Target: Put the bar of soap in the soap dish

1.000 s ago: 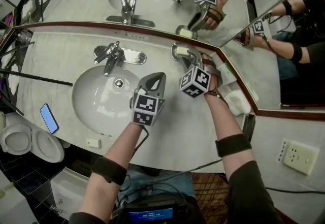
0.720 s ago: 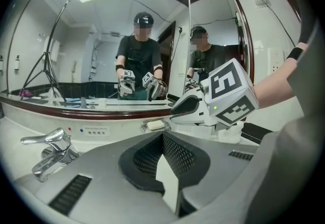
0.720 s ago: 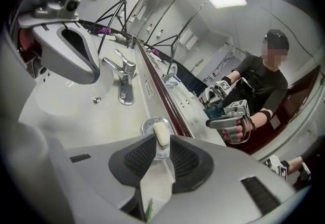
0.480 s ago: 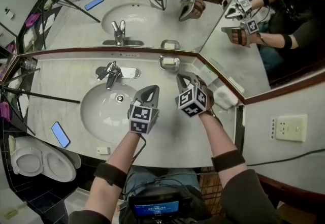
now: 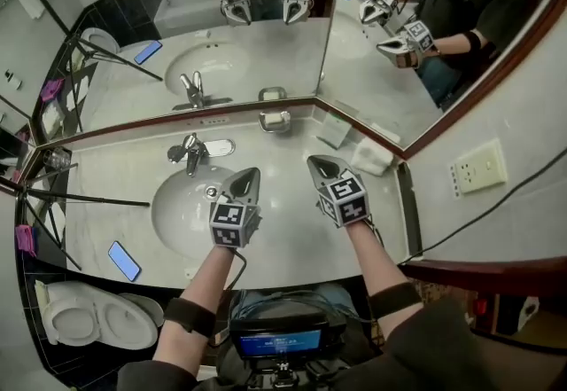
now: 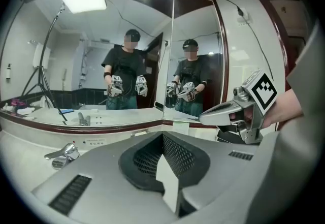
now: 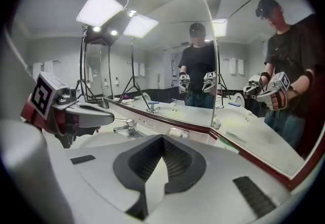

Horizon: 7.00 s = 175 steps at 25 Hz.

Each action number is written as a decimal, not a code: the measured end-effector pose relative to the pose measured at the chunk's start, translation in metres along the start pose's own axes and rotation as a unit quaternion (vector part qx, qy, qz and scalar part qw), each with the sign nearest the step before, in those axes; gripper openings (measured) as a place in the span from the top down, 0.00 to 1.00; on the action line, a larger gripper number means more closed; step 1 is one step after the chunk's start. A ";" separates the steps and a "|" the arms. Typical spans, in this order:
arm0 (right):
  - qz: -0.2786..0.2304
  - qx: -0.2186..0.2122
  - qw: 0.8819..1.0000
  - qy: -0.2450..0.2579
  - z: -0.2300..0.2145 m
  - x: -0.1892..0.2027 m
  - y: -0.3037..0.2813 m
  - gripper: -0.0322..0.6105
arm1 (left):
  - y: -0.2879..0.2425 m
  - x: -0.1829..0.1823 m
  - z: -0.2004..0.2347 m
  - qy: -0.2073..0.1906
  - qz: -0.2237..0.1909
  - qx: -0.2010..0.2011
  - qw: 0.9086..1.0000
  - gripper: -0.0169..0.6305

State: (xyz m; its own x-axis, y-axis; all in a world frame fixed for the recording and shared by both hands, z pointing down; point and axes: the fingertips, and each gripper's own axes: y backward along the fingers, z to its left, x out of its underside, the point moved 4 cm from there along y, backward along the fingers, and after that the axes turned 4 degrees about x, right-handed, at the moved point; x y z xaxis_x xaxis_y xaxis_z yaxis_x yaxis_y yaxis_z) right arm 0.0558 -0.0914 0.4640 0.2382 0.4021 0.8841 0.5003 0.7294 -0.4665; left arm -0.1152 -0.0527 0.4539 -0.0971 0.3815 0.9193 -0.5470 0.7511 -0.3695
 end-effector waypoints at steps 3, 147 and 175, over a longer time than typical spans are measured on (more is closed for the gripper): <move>-0.017 0.005 0.999 -0.031 0.002 0.006 0.023 0.92 | 0.012 0.002 -0.004 0.005 -0.001 0.001 1.000 0.97; 0.030 -0.024 0.998 -0.058 0.001 0.052 0.025 0.92 | 0.004 0.026 -0.011 -0.011 0.013 0.019 1.000 0.97; 0.061 -0.023 0.995 -0.074 0.002 0.089 0.022 0.92 | -0.052 0.158 -0.045 -0.237 0.242 0.110 0.935 0.97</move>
State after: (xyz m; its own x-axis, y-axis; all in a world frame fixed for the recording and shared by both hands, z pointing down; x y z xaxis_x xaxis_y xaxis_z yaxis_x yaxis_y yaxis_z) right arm 0.0865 -0.0385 0.5324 0.1751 0.5656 0.8059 0.5137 0.6458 -0.5649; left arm -0.0648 -0.0067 0.6125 -0.7056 0.3272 0.6285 -0.4973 0.4032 -0.7682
